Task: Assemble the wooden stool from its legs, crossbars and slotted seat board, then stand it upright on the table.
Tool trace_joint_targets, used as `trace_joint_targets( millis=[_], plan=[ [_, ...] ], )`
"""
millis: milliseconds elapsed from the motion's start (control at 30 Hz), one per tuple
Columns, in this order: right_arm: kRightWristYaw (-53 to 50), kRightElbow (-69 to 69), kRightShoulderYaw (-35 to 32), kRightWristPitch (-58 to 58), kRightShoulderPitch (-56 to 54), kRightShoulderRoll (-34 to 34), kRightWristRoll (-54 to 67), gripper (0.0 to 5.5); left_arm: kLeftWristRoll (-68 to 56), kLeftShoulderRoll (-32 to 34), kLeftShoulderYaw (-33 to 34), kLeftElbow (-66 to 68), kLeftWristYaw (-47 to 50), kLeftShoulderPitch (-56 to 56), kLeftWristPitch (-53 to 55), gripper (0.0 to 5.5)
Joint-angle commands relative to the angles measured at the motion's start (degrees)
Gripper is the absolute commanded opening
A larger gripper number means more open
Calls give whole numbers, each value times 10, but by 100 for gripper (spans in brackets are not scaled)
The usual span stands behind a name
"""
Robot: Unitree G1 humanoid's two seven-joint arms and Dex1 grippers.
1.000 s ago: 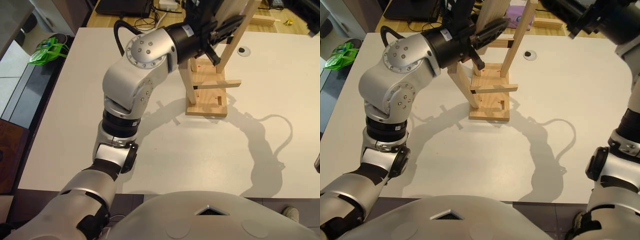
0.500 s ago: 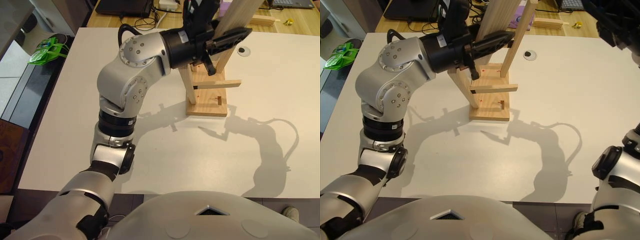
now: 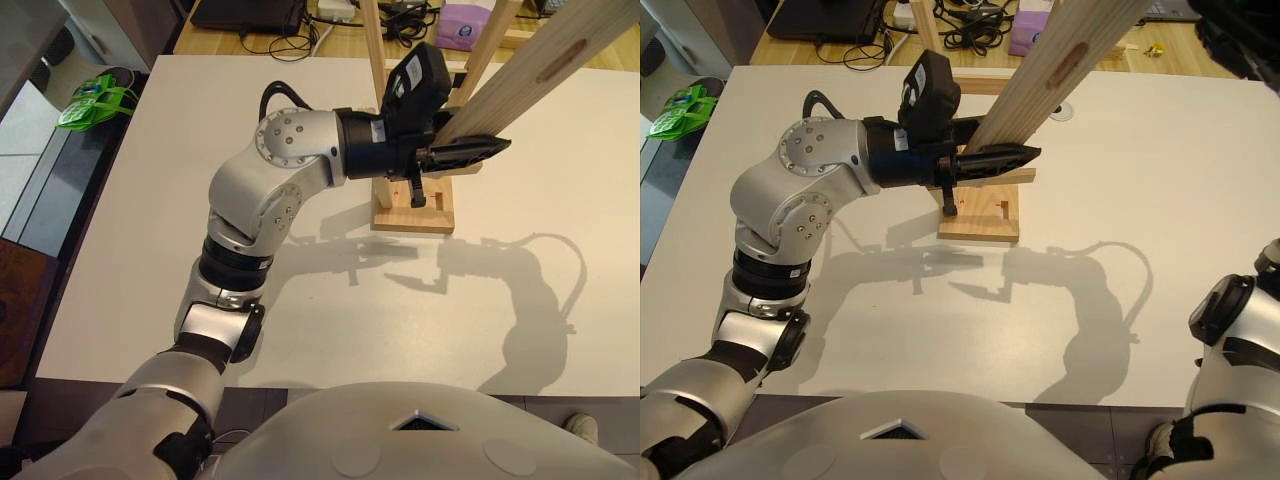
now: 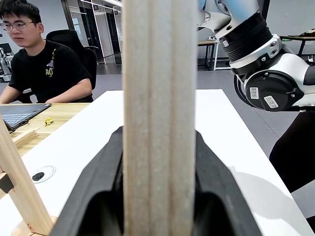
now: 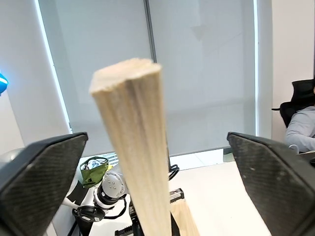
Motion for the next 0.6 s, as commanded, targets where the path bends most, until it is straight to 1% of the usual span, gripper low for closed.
trace_joint_targets(
  millis=[33,200,233,267,367,600],
  plan=[
    [-10,-29,-6,13,17,11,26,540,0,0,0,-4,1,0,-5,102],
    [-33,-41,-10,17,20,18,38,540,-2,-3,0,-6,3,0,-1,102],
    [-36,-43,-9,18,20,18,40,508,-3,-4,0,-6,3,0,-1,102],
    [-37,-45,-8,19,21,17,41,500,-3,-4,0,-6,4,-1,0,102],
    [-39,-46,-6,19,21,14,42,453,-3,-6,0,-5,5,-2,1,102],
    [-45,-44,-6,12,22,14,38,321,-2,-8,2,-4,10,-1,2,102]
  ],
)
